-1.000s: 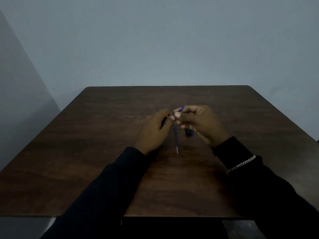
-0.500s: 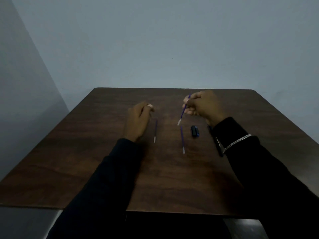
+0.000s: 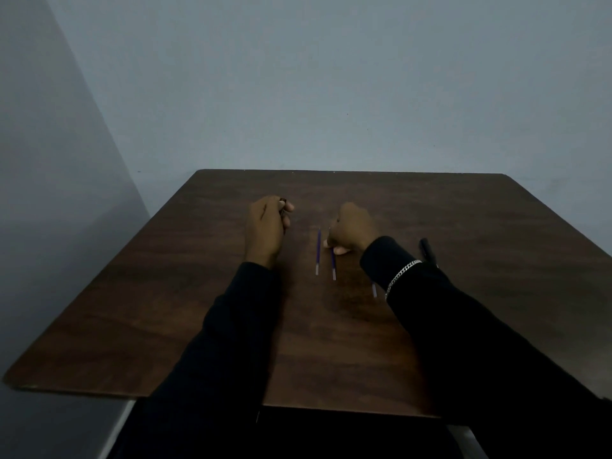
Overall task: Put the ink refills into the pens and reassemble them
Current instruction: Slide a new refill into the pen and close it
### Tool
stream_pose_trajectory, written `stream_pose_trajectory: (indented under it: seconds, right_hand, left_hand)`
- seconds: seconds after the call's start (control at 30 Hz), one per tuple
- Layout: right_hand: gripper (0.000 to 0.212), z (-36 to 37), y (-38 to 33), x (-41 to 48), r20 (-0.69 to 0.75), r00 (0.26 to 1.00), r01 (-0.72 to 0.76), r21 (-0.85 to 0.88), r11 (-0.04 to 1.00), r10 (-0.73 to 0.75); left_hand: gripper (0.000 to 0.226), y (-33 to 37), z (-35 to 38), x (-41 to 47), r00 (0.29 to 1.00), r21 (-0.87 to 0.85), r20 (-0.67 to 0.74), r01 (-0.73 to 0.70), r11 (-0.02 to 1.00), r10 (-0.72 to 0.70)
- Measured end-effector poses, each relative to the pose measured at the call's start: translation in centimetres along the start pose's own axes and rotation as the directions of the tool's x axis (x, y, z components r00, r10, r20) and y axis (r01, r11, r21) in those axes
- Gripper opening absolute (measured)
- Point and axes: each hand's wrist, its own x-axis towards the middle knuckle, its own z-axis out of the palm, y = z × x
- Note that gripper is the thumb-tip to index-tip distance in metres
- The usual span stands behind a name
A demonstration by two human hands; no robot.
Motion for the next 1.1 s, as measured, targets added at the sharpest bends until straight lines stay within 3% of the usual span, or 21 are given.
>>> stream_pose_trajectory:
  seconds: [0.37,0.6,0.9,1.1]
  right_hand:
    - [0.017,1.0,0.5,0.2,-0.053,0.998,0.02,-0.017,1.0,-0.021]
    - [0.026,0.8,0.4,-0.2,-0.053,0.998,0.04,-0.008,0.999,-0.041]
    - [0.021,-2.9,0.9,-1.2,-0.074,0.997,0.036,0.088,0.995,-0.03]
    - [0.012,-6.6,1.6,-3.4,-0.066,0.998,0.008,-0.151,0.989,-0.018]
  left_hand:
    - [0.038,-0.1,0.4,0.0,0.999,0.001,0.033,-0.009,1.0,0.009]
    - [0.036,-0.1,0.4,-0.1,0.999,0.003,0.05,-0.003,1.0,0.003]
    - [0.038,-0.4,0.8,-0.1,0.993,-0.011,0.119,-0.019,1.0,0.02]
    - [0.032,-0.1,2.5,-0.9,0.94,-0.036,0.314,-0.124,0.992,0.129]
